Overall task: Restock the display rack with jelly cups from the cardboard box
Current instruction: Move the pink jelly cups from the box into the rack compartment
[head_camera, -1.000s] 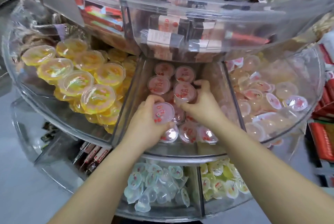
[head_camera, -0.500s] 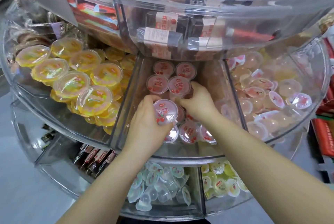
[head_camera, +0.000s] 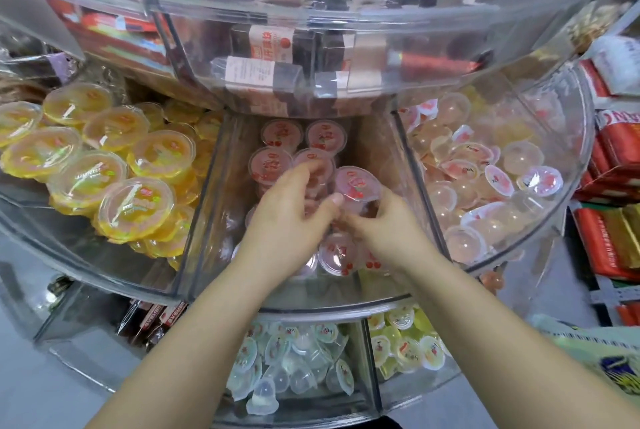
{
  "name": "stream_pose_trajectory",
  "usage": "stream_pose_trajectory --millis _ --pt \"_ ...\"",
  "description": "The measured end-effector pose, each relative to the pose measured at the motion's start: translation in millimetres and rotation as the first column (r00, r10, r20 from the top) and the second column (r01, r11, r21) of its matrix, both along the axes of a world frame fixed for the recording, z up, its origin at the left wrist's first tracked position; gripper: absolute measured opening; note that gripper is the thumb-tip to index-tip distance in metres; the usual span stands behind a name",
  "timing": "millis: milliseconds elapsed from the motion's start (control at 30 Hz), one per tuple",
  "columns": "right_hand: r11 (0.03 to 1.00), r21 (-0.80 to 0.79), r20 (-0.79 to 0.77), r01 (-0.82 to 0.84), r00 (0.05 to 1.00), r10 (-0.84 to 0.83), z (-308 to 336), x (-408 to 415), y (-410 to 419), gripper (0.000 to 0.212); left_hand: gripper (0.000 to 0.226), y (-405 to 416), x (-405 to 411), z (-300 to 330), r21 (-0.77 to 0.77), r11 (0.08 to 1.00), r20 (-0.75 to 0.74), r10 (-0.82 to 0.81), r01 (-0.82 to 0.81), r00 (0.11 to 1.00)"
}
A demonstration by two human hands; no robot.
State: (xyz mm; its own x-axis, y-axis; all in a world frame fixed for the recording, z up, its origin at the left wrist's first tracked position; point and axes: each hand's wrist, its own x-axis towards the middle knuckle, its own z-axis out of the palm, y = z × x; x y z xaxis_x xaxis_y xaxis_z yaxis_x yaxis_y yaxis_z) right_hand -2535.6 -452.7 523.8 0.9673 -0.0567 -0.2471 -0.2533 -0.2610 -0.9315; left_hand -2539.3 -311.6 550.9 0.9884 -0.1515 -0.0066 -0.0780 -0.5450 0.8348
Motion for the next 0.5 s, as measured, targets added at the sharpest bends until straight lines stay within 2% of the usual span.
stream_pose_trajectory --millis 67,167,233,300,400,500 --pt "0.995 0.012 -0.045 0.098 0.994 -0.097 -2 3 1 0.033 0.034 6 9 -1 0.241 0.97 0.237 -0.029 -0.03 0.971" --pt "0.98 0.05 -0.076 0.192 0.979 -0.188 -3 12 11 0.027 0.035 10 19 -8 0.452 0.892 0.256 -0.131 0.002 0.958" --pt "0.961 0.051 -0.082 0.272 0.96 -0.267 -4 22 18 0.018 0.037 11 21 -12 0.493 0.87 0.232 -0.161 0.027 0.959" --pt "0.949 -0.02 -0.074 0.315 0.946 -0.316 -8 31 25 0.011 0.04 12 20 -14 0.509 0.86 0.235 -0.17 0.028 0.957" --pt "0.944 -0.14 -0.066 0.299 0.948 -0.31 -13 37 29 0.021 0.047 11 22 -16 0.564 0.825 0.234 -0.183 0.02 0.955" --pt "0.959 -0.109 -0.079 0.26 0.96 -0.269 -12 34 26 0.022 0.054 6 23 -18 0.615 0.788 0.254 -0.234 0.03 0.938"
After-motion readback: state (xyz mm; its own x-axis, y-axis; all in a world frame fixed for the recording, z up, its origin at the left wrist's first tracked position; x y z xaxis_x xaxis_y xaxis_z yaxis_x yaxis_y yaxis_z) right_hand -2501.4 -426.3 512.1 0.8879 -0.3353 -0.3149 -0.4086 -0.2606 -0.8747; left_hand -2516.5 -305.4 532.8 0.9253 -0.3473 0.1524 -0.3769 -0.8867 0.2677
